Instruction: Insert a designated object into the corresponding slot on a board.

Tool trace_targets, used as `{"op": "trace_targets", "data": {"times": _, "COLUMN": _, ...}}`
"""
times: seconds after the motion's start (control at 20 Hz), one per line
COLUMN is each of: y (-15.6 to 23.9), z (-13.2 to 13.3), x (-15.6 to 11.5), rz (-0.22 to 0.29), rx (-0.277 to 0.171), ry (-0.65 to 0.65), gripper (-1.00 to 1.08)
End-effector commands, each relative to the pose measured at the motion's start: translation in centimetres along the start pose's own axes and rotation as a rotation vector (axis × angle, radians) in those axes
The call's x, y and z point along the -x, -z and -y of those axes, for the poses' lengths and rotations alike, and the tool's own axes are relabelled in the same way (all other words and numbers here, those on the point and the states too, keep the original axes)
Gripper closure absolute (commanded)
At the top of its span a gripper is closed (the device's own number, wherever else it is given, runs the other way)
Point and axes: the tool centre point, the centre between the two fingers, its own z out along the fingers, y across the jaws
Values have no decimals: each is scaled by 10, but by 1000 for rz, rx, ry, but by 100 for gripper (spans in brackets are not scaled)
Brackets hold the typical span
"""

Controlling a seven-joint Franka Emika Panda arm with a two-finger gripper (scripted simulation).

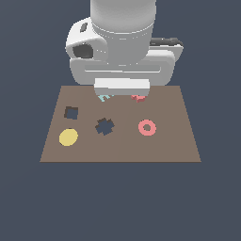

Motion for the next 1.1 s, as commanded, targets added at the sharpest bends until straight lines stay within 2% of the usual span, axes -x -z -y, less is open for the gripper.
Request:
{"op": "trace_targets", "data": {"times": 0.0, "y": 0, "z": 0, "x": 0, "rz": 0, "rx": 0, "ry": 0, "gripper": -92}}
{"op": "trace_targets", "data": {"times": 0.5, "y": -18, "z": 13, "x": 16, "rz": -1, "rx": 1, "ry": 42, "gripper": -92}}
{"op": "trace_targets", "data": {"times": 1.05, "y": -76, "z": 49, "x": 68, "rz": -5, "rx": 2, "ry": 174, "gripper": -92}}
